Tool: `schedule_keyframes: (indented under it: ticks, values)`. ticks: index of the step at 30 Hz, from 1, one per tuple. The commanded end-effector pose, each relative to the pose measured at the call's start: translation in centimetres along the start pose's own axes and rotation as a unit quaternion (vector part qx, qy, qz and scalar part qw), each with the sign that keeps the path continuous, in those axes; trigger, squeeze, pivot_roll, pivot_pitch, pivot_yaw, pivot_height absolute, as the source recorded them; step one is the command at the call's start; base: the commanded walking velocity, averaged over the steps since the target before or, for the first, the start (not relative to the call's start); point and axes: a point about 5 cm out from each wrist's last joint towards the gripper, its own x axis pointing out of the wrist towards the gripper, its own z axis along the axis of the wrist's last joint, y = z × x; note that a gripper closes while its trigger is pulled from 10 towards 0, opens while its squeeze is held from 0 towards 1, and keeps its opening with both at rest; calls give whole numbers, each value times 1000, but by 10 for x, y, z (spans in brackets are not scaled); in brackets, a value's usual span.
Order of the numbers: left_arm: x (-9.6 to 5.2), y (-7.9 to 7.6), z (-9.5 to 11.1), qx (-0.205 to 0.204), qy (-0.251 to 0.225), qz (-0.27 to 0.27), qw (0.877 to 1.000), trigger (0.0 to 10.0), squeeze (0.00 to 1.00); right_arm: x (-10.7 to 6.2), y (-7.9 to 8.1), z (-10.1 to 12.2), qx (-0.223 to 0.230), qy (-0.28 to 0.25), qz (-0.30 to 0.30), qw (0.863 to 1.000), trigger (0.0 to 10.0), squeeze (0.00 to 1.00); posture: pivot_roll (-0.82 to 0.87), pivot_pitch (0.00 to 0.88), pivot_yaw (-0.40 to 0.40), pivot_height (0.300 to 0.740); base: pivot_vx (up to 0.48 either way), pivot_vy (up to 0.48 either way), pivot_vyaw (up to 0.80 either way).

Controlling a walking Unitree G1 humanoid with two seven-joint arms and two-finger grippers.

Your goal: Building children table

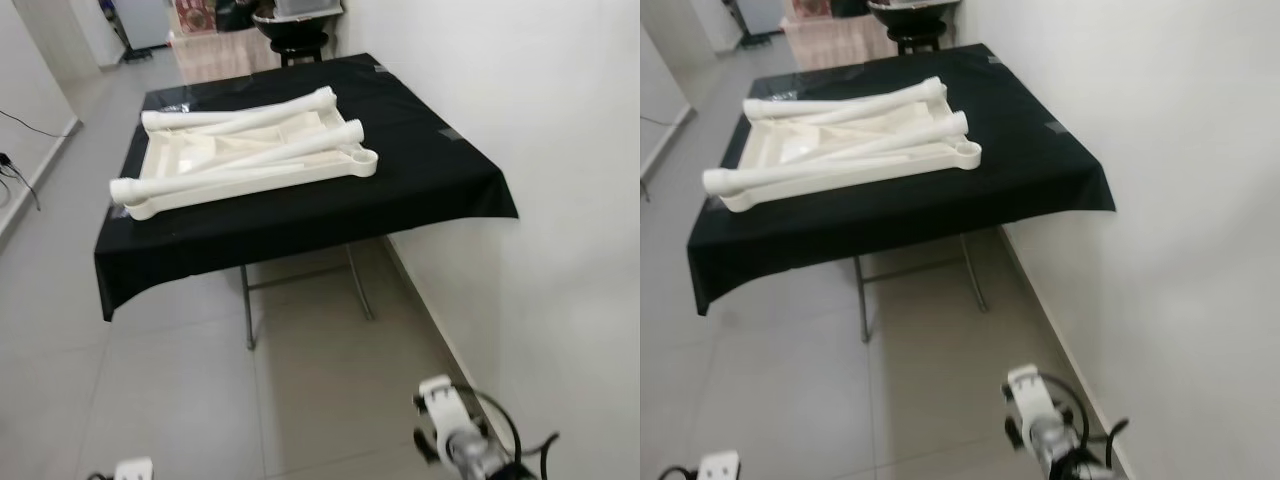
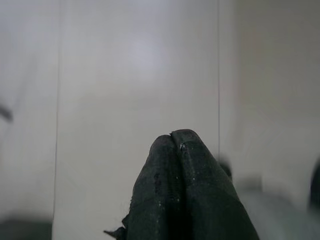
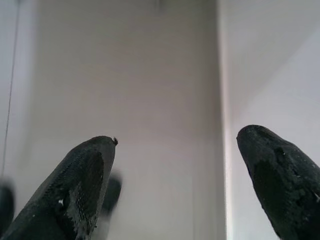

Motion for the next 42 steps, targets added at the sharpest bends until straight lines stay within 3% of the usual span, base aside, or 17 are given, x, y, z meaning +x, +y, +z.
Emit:
schedule_keyframes:
  ticks: [1, 2, 4, 5, 6, 9, 10, 11, 13, 14, 16, 17, 20, 23, 26, 30, 42]
  values:
    - [4, 19, 47, -1, -114, 12, 993, 10000, 0, 1, -2, 61, 25, -106, 5, 994, 10000, 0, -74, 0, 32, 740, 0, 0, 0]
    - [4, 22, 66, 4, -156, 11, 988, 10000, 0, 0, -3, 86, 32, -142, 8, 989, 10000, 0, -76, 0, 34, 740, 0, 0, 0]
    - [-5, 17, 116, 23, -271, -10, 962, 10000, 0, -9, 4, 135, 28, -226, 47, 973, 10000, 0, -95, 0, 40, 740, 0, 0, 0]
    - [-5, 17, 116, 23, -271, -10, 962, 10000, 0, -9, 4, 135, 28, -226, 47, 973, 10000, 0, -95, 0, 40, 740, 0, 0, 0]
    - [-11, 10, 133, 26, -305, -21, 952, 10000, 0, -14, 8, 150, 25, -251, 64, 965, 10000, 0, -100, 0, 42, 740, 0, 0, 0]
    - [-17, 3, 147, 34, -334, -30, 942, 10000, 0, -18, 9, 162, 17, -277, 71, 958, 10000, 0, -101, 0, 42, 740, 0, 0, 0]
    - [-26, -11, 164, 43, -366, -51, 928, 10000, 0, -24, 9, 175, 9, -309, 76, 948, 10000, 0, -109, 0, 54, 740, 0, 0, 0]
    - [-26, -11, 164, 43, -366, -51, 928, 10000, 0, -24, 9, 175, 9, -309, 76, 948, 10000, 0, -109, 0, 54, 740, 0, 0, 0]
    - [-52, -49, 195, 61, -432, -99, 894, 10000, 0, -39, 8, 191, 29, -372, 82, 924, 10000, 0, -119, 0, 71, 740, 0, 0, 0]
    - [-52, -49, 195, 61, -432, -99, 894, 10000, 0, -39, 8, 191, 29, -372, 82, 924, 10000, 0, -119, 0, 71, 740, 0, 0, 0]
    - [-79, -86, 201, 58, -467, -167, 866, 10000, 0, -57, 14, 179, 56, -415, 101, 902, 10000, 0, -128, 0, 75, 740, 0, 0, 0]
    - [-85, -95, 196, 47, -467, -192, 862, 10000, 0, -63, 15, 169, 51, -424, 98, 899, 10000, 0, -128, 0, 74, 740, 0, 0, 0]
    - [-88, -99, 192, 39, -466, -207, 860, 10000, 0, -65, 15, 162, 45, -428, 93, 898, 10000, 0, -128, 0, 74, 740, 0, 0, 0]
    - [-86, -100, 173, 15, -443, -208, 872, 10000, 0, -65, 18, 146, 71, -419, 99, 900, 10000, 0, -135, 0, 79, 740, 0, 0, 0]
    - [-89, -103, 160, -1, -424, -208, 882, 10000, 0, -64, 30, 143, 59, -419, 118, 898, 10000, 0, -109, 0, 75, 740, 181, 0, 0]
    - [-89, -101, 165, 11, -424, -213, 880, 10000, 0, -61, 38, 155, 58, -427, 134, 892, 10000, 0, -96, 0, 79, 740, 331, 0, 0]
    - [-94, -100, 177, 6, -419, -211, 883, 10000, 0, -68, 31, 165, 78, -423, 132, 893, 10000, 0, -100, 0, 85, 740, 358, 0, 0]
